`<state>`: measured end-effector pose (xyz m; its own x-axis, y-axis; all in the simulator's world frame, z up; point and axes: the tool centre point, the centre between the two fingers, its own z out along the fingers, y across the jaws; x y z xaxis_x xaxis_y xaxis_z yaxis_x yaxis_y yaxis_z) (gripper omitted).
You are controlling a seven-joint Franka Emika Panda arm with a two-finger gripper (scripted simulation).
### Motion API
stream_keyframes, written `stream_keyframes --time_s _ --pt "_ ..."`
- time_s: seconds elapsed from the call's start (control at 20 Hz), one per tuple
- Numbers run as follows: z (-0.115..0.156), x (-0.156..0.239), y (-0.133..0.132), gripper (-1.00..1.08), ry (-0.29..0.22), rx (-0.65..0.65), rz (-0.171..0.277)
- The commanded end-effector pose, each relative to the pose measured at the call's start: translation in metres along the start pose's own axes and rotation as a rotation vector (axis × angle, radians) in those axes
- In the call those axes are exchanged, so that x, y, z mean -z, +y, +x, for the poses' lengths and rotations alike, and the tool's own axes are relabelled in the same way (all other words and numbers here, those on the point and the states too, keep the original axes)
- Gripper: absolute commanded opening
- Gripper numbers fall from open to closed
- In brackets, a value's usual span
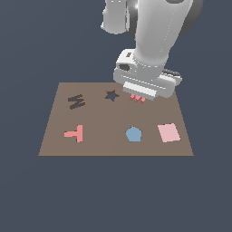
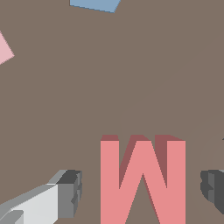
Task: Insert a designated object into the corresponding slot on a board.
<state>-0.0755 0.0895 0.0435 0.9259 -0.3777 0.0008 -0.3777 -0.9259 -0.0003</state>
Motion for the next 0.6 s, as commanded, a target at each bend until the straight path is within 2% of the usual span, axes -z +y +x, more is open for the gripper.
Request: stream_keyframes --time_s 0.0,0.2,0.25,0.55 --pt "-0.0004 -0.0080 0.0001 1.00 -0.001 -0.002 0.000" --pt "-0.0007 -0.0136 -0.0002 1.00 -0.001 -0.002 0.000" --pt "-0.0007 -0.0136 -0.0002 -1.00 -0.001 -0.002 0.000" --pt "-0.0007 -0.0136 -0.0002 -1.00 -0.001 -0.002 0.000"
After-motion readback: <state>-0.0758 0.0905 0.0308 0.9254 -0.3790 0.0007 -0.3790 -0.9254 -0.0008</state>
